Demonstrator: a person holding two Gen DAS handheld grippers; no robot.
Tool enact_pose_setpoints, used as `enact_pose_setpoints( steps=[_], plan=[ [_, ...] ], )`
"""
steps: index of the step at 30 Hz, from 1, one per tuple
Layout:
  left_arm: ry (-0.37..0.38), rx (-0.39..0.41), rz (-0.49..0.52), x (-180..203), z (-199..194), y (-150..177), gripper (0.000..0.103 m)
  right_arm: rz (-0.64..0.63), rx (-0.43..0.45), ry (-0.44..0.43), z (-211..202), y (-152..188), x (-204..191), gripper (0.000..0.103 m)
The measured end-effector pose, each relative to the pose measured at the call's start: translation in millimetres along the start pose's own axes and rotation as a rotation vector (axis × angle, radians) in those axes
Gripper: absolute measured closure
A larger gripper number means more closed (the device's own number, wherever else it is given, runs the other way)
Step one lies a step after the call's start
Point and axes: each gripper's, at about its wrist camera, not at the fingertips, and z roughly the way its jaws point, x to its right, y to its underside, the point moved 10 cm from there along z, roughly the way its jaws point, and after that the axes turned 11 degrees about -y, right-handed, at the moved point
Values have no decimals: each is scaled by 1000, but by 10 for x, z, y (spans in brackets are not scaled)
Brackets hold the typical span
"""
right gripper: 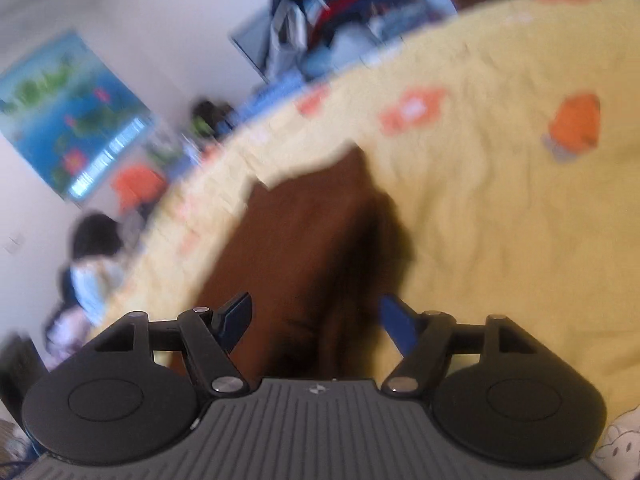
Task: Fold small clothes
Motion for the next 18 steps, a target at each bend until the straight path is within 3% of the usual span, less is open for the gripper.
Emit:
enact_pose_setpoints(
  steps=[3, 4, 6, 8, 9, 10, 13, 18],
  plan=[
    [-70, -41, -10, -50, 107, 68, 38, -65, -21, -47, 82, 5, -280, 29],
    [-79, -56, -48, -88, 160, 61, 48, -100, -42, -51, 154, 28, -358, 29],
    [-76, -71, -105, -125, 241, 31, 57, -157, -89, -41, 344, 80, -456, 29],
    [-97, -61, -100, -126, 265, 46, 72, -181, -130, -27, 514, 132, -472, 29],
    [-106, -57, -95, -131, 266, 62, 88, -196, -152, -19, 575, 167, -461, 28],
    [-104, -51, -117, -155, 249, 84, 93, -216, -176, -5, 627, 200, -416, 32],
    [-104, -63, -164, -217, 237, 211, 96, -266, -180, -21, 557, 293, -324, 49],
    [-124, -54, -147, -134, 242, 165, 96, -122, -166, -69, 472, 153, -280, 48]
  ],
)
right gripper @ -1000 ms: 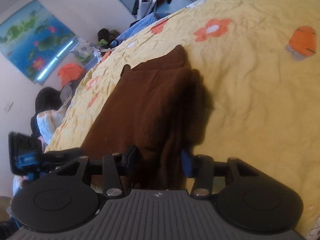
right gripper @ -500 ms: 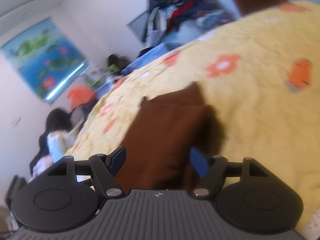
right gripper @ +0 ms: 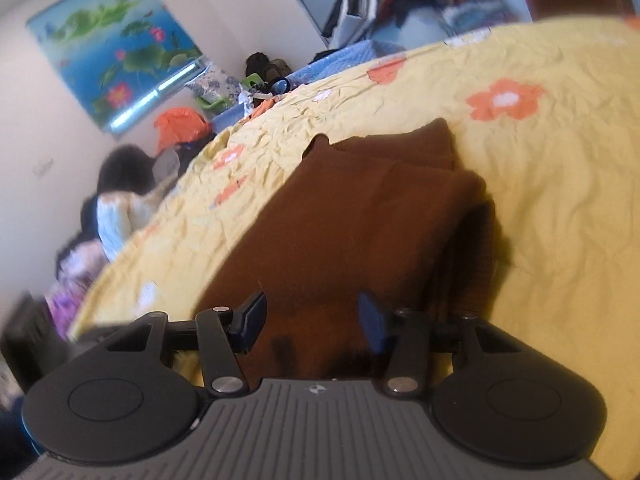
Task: Fold small clothes
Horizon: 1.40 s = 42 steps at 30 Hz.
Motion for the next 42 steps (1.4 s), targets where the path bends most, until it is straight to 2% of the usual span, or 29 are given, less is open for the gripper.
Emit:
enact_pose_setpoints(
  steps=[2, 3, 5, 6, 7, 8, 9, 10, 14, 15, 17, 18, 20, 21, 22, 24, 26, 27, 28, 29, 30, 32, 35, 36, 38, 39, 42],
  plan=[
    [-1, 1, -6, -3, 3, 12, 96, 36, 67, 6, -106, -243, 12, 37],
    [1, 3, -8, -6, 1, 19, 96, 19, 102, 37, -165, -370, 43, 31],
    [2, 10, -11, -7, -2, 32, 96, -1, 109, 154, -196, -534, 222, 31],
    [1, 15, -9, -8, -4, 36, 96, 8, 79, 205, -154, -557, 348, 36],
    [-1, 18, -7, -5, -11, 42, 96, 17, 39, 239, -81, -545, 463, 52],
    [-4, 22, -5, -2, -18, 47, 96, 24, -1, 253, 8, -505, 552, 62],
    [-6, 27, -1, 2, -18, 49, 96, 17, -34, 246, 92, -462, 590, 76],
    [-8, 32, 4, 7, -16, 54, 96, -9, -45, 230, 151, -452, 580, 81],
    [-11, 38, 17, 26, -29, 61, 96, -101, 1, 244, 173, -743, 556, 93],
    [-9, 39, 17, 27, -32, 61, 96, -120, 6, 266, 184, -804, 608, 93],
    [-6, 39, 16, 22, -38, 59, 96, -101, -97, 312, 350, -692, 862, 92],
    [-5, 37, 15, 17, -52, 61, 95, -124, -78, 299, 354, -659, 863, 92],
    [8, 30, 18, 0, -122, 64, 94, -103, -51, 295, 251, -675, 807, 85],
    [25, 28, 14, -18, -188, 66, 93, -86, -23, 294, 169, -688, 752, 68],
    [46, 31, 5, -52, -270, 58, 92, -79, 9, 307, 65, -696, 692, 45],
    [85, 62, -15, -138, -466, 2, 91, -117, 104, 307, -188, -694, 464, 35],
    [124, 91, -46, -185, -599, -150, 88, -133, 148, 230, -326, -645, 210, 34],
    [143, 96, -70, -174, -604, -257, 77, -138, 141, 195, -320, -620, 100, 33],
    [160, 97, -88, -128, -566, -362, 53, -154, 132, 173, -272, -600, 6, 29],
    [169, 102, -90, -49, -493, -464, 37, -174, 114, 161, -176, -595, -62, 27],
    [160, 117, -77, 51, -381, -553, 12, -188, 91, 153, -43, -603, -90, 25],
    [124, 112, -21, 264, -88, -643, 12, -162, 43, 162, 269, -635, -9, 25],
    [98, -44, 17, 485, 427, -513, 12, -100, -46, 222, 701, -565, 405, 29],
    [90, -39, 24, 508, 501, -483, 7, -153, -9, 215, 730, -579, 429, 29],
    [108, -25, 25, 502, 561, -482, 4, -150, 2, 207, 771, -620, 466, 29],
    [116, -45, 4, 472, 591, -486, 1, -145, -1, 205, 781, -643, 490, 29],
    [126, -116, -36, 385, 598, -486, 0, -193, -30, 224, 829, -665, 473, 28]
  ],
)
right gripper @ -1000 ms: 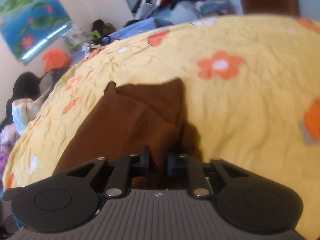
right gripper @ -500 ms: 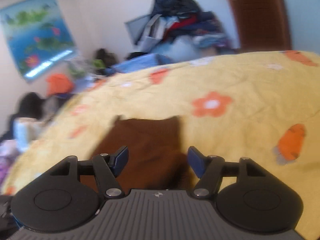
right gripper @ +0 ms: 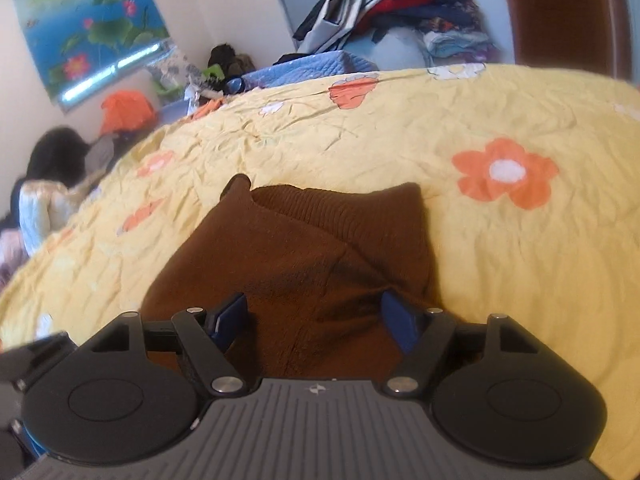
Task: Fold small clothes
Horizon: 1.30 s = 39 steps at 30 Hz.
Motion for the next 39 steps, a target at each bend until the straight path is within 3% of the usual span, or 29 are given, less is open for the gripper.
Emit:
enact_pose_setpoints(
  steps=[3, 5, 7, 9, 10, 12, 15, 18, 19, 21, 22, 24, 26, 29, 33, 37, 39],
  plan=[
    [8, -2, -56, -110, -203, 37, 2, 26, -11, 35, -119, 8, -84, 26],
    [-2, 36, -30, -131, -326, 73, 2, 65, 45, -8, -356, 44, -195, 24],
    [-14, 38, 21, -72, -295, 123, 2, 70, 65, -72, -498, 153, -342, 17],
    [-35, 3, 54, -17, -113, 205, 0, 68, 31, -81, -457, 335, -381, 16],
    [-19, 36, 36, -9, -90, 193, 0, 23, 37, -79, -421, 404, -373, 16],
    [-22, 18, 33, -32, -68, 156, 0, -27, 63, -86, -409, 431, -340, 18],
    [-51, 13, 24, -113, -207, 126, 2, 44, 46, -30, -540, 323, -352, 24],
    [-78, 61, 48, -131, -413, 153, 2, -28, 93, -13, -800, 338, -621, 18],
    [-63, 62, 47, -110, -433, 150, 2, -47, 99, -48, -841, 392, -736, 12],
    [-62, 55, 70, -68, -397, 159, 2, -36, 49, -98, -766, 613, -829, 9],
    [-90, 46, 85, -72, -368, 183, 2, -33, 8, -87, -667, 753, -773, 10],
    [-109, 46, 80, -128, -416, 233, 2, -89, 64, -90, -713, 841, -746, 16],
    [-102, 60, 36, -280, -582, 284, 2, -21, 82, -71, -891, 817, -748, 17],
    [-146, 86, -1, -545, -837, 366, 2, 52, 93, -53, -1250, 837, -775, 10],
    [-243, 123, -22, -876, -1247, 492, 1, 31, 68, 10, -1647, 1048, -855, 7],
    [-278, 175, 11, -1048, -1763, 645, 1, 5, -5, 30, -2003, 1469, -1036, 4],
    [-314, 212, 46, -1131, -2011, 712, 1, -99, -59, 119, -2196, 1699, -1122, 2]
  ],
)
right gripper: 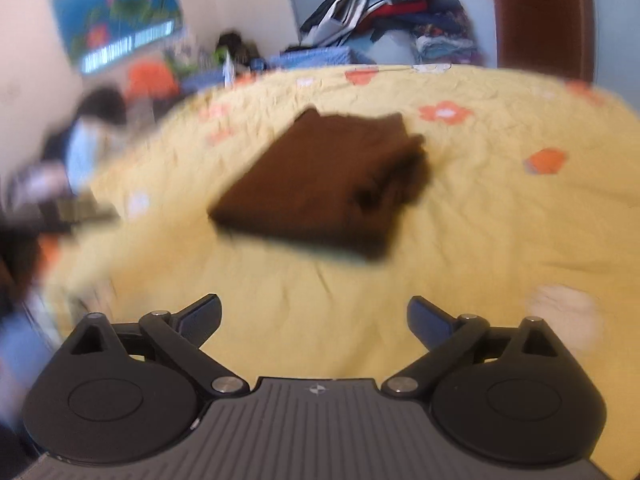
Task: Fold small clothes
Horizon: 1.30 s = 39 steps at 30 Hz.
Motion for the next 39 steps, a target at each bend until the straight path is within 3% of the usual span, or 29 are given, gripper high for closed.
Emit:
enact_pose_setpoints(
  steps=[4, 7, 9, 11, 12, 13, 15, 18, 20, 24, 39],
  plan=[
    [-49, 77, 41, -267, -240, -86, 1, -320, -99, 349, -290, 357, 31, 0],
    [-71, 99, -60, -397, -250, -278, 1, -355, -104, 451, -323, 401, 153, 0],
    [65, 89, -236, -310, -179, -404, 0, -282, -45, 421, -279, 288, 171, 0],
    [178, 14, -402, -67, 19, -401, 0, -140, 49, 321, -202, 108, 182, 0],
    [214, -26, -424, 119, 137, -361, 0, -46, 99, 257, -141, 11, 200, 0],
    [227, -53, -414, 320, 257, -315, 0, 52, 142, 190, -55, -75, 230, 0],
    [161, -103, -350, 693, 514, -162, 0, 231, 186, 113, 206, -213, 330, 0],
    [106, -182, -237, 1167, 826, 85, 0, 380, 154, 160, 692, -255, 497, 0],
    [83, -196, -201, 1311, 933, 215, 0, 367, 117, 226, 960, -195, 544, 0],
    [10, -168, -134, 1375, 1056, 301, 0, 180, 147, 394, 1121, -102, 524, 0],
    [5, -165, -112, 1356, 1077, 263, 0, 171, 143, 423, 1163, -128, 542, 0]
  ],
)
